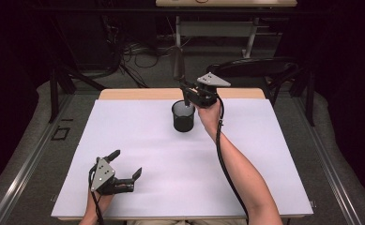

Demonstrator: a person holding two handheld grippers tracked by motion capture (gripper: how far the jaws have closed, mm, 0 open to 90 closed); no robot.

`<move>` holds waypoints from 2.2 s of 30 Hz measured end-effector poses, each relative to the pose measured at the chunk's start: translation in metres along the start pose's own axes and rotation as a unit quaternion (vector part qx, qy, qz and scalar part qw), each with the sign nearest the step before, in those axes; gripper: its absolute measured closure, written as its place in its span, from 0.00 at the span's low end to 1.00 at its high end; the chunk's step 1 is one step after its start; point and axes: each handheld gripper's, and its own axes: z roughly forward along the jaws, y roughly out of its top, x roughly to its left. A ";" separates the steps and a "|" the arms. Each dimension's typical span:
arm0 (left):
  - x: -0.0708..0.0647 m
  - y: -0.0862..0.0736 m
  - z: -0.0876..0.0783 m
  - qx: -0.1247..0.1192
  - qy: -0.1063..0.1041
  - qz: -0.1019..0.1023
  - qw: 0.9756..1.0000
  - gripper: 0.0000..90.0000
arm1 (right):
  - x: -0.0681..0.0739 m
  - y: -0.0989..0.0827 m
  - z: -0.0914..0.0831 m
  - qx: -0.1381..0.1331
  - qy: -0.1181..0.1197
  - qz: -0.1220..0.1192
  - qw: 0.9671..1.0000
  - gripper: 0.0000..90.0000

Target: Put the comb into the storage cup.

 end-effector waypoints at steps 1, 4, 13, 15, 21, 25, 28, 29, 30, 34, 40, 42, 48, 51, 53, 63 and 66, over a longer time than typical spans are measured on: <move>0.000 0.000 0.000 0.000 0.000 0.000 1.000 0.03 | 0.000 0.000 0.001 -0.001 0.000 -0.003 1.000 0.81; 0.000 0.000 0.000 0.001 -0.001 0.000 1.000 0.03 | 0.001 -0.001 0.003 0.002 0.001 -0.002 1.000 0.81; 0.000 0.000 0.000 0.000 0.000 0.000 1.000 0.03 | 0.000 -0.004 0.008 0.004 0.000 -0.001 1.000 0.81; 0.000 0.000 0.000 0.000 0.000 -0.001 1.000 0.03 | 0.000 -0.005 0.009 0.004 0.000 0.000 1.000 0.81; 0.000 0.000 0.000 0.000 -0.001 0.000 1.000 0.03 | -0.001 -0.008 0.012 0.008 -0.002 0.000 1.000 0.81; 0.000 0.000 0.000 0.000 0.001 0.000 1.000 0.03 | -0.001 -0.011 0.014 0.013 -0.001 -0.001 1.000 0.81; 0.000 0.000 0.000 0.000 0.001 -0.001 1.000 0.03 | -0.001 -0.012 0.015 0.011 0.000 -0.003 1.000 0.81; 0.000 0.000 0.000 0.000 0.001 0.000 1.000 0.03 | -0.001 -0.012 0.015 0.013 0.000 -0.003 1.000 0.81; 0.001 0.000 0.000 0.000 0.001 0.000 1.000 0.03 | -0.001 -0.013 0.016 0.014 -0.001 0.001 1.000 0.81; 0.001 0.000 0.000 0.000 0.001 0.000 1.000 0.03 | -0.002 -0.015 0.017 0.014 0.000 0.000 1.000 0.81; 0.001 0.000 -0.001 0.000 0.001 0.000 1.000 0.03 | -0.001 -0.018 0.019 0.019 0.001 0.005 1.000 0.81; 0.001 0.000 -0.001 0.000 0.001 0.001 1.000 0.03 | 0.000 -0.019 0.020 0.018 0.002 0.004 1.000 0.81; 0.001 0.000 -0.001 -0.001 0.002 0.001 1.000 0.03 | 0.002 -0.022 0.023 0.025 0.005 0.004 1.000 0.81; 0.001 0.000 -0.001 -0.001 0.001 0.001 1.000 0.03 | 0.003 -0.024 0.023 0.025 0.007 0.005 1.000 0.81; 0.001 0.000 -0.001 -0.001 0.002 0.001 1.000 0.03 | 0.003 -0.025 0.024 0.026 0.006 0.005 1.000 0.81; 0.001 0.000 -0.001 -0.001 0.002 0.001 1.000 0.03 | 0.001 -0.031 0.025 0.030 0.006 0.002 1.000 0.81; 0.001 0.000 -0.001 -0.001 0.002 0.001 1.000 0.03 | 0.001 -0.032 0.025 0.032 0.006 0.005 0.999 0.81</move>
